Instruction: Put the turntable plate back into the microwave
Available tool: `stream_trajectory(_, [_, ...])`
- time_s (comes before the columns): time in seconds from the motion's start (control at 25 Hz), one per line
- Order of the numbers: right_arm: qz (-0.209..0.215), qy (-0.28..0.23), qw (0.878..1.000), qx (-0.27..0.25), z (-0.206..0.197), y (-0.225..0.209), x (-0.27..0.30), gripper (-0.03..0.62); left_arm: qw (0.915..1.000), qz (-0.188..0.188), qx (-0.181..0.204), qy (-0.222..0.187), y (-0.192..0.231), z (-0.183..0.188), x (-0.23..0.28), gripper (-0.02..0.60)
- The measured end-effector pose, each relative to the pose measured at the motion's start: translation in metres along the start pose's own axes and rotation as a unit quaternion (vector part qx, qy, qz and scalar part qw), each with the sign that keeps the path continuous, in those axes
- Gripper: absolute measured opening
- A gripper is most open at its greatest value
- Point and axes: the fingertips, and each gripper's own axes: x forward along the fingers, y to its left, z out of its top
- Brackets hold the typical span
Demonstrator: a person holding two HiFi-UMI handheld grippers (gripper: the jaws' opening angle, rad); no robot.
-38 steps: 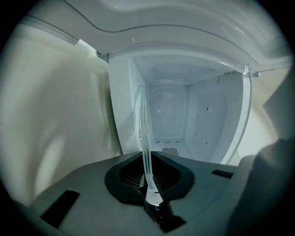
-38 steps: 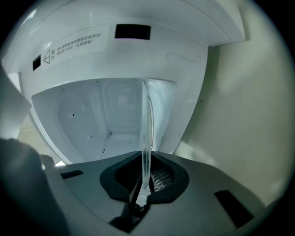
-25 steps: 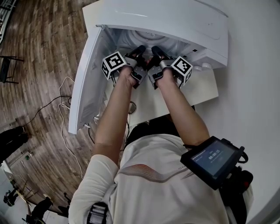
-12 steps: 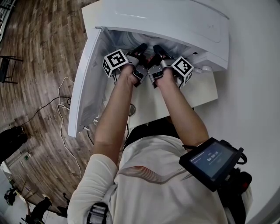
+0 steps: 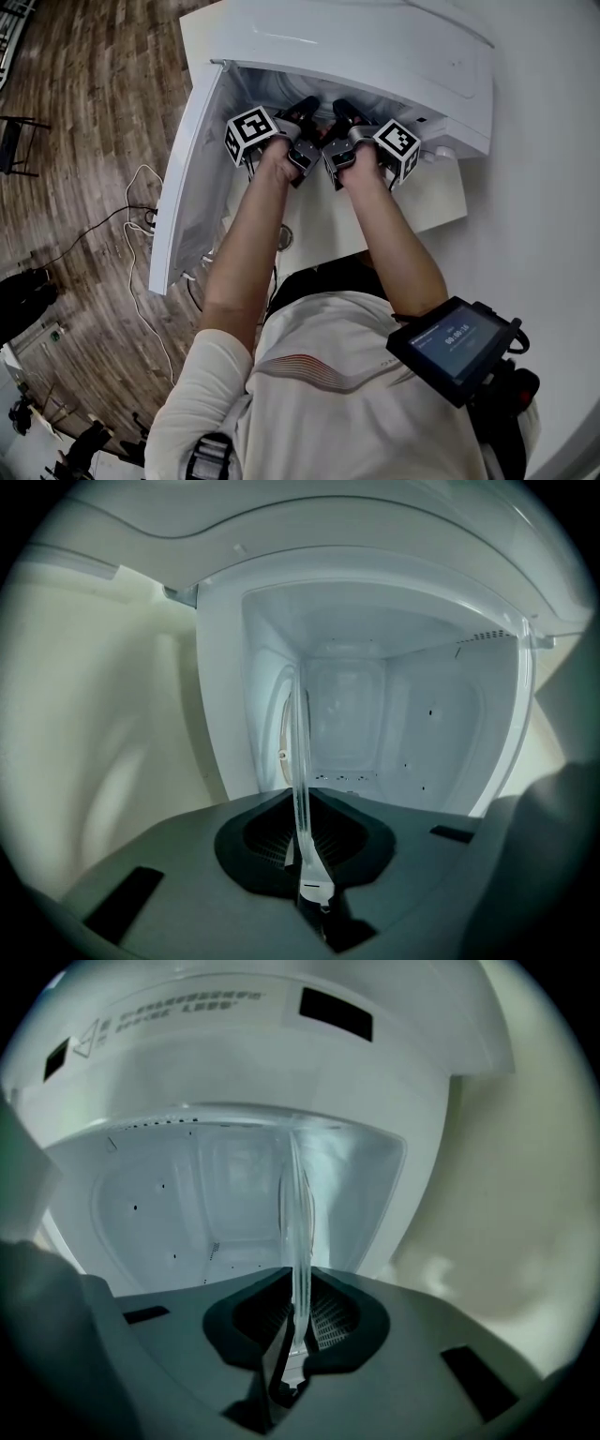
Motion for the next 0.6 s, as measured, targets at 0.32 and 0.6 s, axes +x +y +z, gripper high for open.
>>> stream_trajectory(0.32, [0.011, 0.031, 0.999, 0.001, -0.017, 0.000, -0.001, 0.031, 1.0000, 0.006, 0.000, -0.006, -0.005, 0.017, -0.002, 0.040])
stream_trajectory(0.6, [0.030, 0.025, 0.999, 0.001, -0.016, -0.008, -0.004, 0.031, 0.9999, 0.012, -0.010, -0.005, 0.003, 0.007, -0.010, 0.040])
